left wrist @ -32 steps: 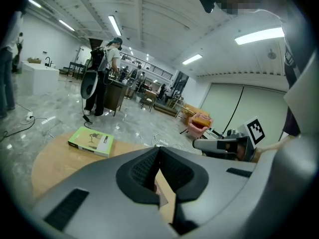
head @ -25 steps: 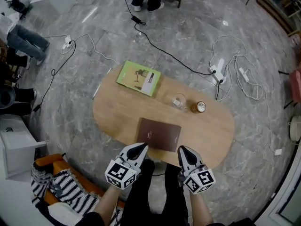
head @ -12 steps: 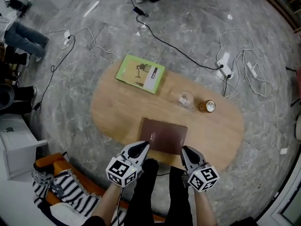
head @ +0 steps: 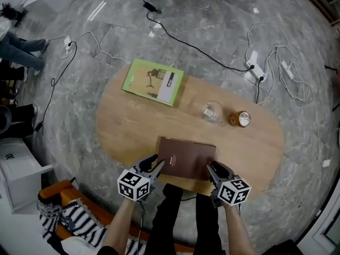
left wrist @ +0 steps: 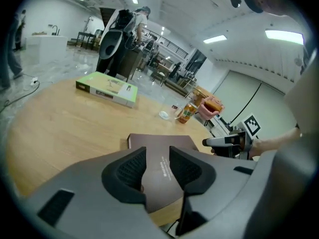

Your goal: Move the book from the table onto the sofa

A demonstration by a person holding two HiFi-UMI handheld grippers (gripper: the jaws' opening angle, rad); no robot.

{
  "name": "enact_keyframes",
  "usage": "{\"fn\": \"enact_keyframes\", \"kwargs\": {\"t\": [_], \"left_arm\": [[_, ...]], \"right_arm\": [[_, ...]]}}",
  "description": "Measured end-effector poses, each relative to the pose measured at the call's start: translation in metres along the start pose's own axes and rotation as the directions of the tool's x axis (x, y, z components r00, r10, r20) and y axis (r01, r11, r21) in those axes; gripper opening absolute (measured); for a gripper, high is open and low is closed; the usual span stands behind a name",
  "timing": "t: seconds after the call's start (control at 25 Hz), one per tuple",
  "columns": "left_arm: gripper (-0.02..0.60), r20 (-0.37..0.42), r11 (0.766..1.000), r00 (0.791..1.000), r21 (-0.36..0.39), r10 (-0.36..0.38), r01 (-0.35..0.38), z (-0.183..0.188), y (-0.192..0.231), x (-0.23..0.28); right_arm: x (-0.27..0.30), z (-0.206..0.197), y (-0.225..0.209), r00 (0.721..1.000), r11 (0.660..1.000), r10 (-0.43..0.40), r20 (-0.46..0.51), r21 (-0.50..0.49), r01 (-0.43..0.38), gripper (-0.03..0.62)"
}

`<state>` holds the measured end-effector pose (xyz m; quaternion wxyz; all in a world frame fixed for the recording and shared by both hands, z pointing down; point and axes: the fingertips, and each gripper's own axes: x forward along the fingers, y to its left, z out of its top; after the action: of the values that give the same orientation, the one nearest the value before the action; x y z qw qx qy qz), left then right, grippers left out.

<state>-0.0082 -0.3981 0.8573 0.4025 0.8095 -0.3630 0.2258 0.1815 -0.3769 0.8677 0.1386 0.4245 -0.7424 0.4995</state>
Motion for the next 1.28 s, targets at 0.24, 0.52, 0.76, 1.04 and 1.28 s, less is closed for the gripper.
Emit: {"fn": "enact_keyframes", "kwargs": {"t": [0.24,0.52,0.76,1.04,1.28], "left_arm": [[0.167,-0.068,0.991,0.997,-0.136,-0.024,0.014,-0.024,0.039,0.028],[0.176,-0.086,0.959,0.993,-0.278,-0.08,0.054,-0.033,0.057,0.047],[0.162,-0.089,0.933,0.985,-0.342,-0.149,0.11,-0.036,0.053,0.052],[0.121,-0.113,0.937,0.981,-0.331,-0.159,0.113,-0.035,0.048,0.051],[0.12,-0.101,0.935,0.983,-0.336,-0.154,0.112,-0.017,0.023,0.03]], "right_arm": [[0.018,-0.014,-0.036,0.998,0.998,-0.054,-0.028,0.043,0.055,0.156],[0.031,-0.023,-0.052,0.997,0.995,-0.055,-0.061,0.075,0.06,0.173],[0.035,-0.025,-0.05,0.997,0.993,-0.026,-0.066,0.113,0.034,0.153],[0.034,-0.024,-0.05,0.996,0.992,-0.031,-0.08,0.116,0.041,0.135],[0.007,0.002,-0.033,0.998,0.995,-0.029,-0.056,0.092,0.034,0.132]]}}
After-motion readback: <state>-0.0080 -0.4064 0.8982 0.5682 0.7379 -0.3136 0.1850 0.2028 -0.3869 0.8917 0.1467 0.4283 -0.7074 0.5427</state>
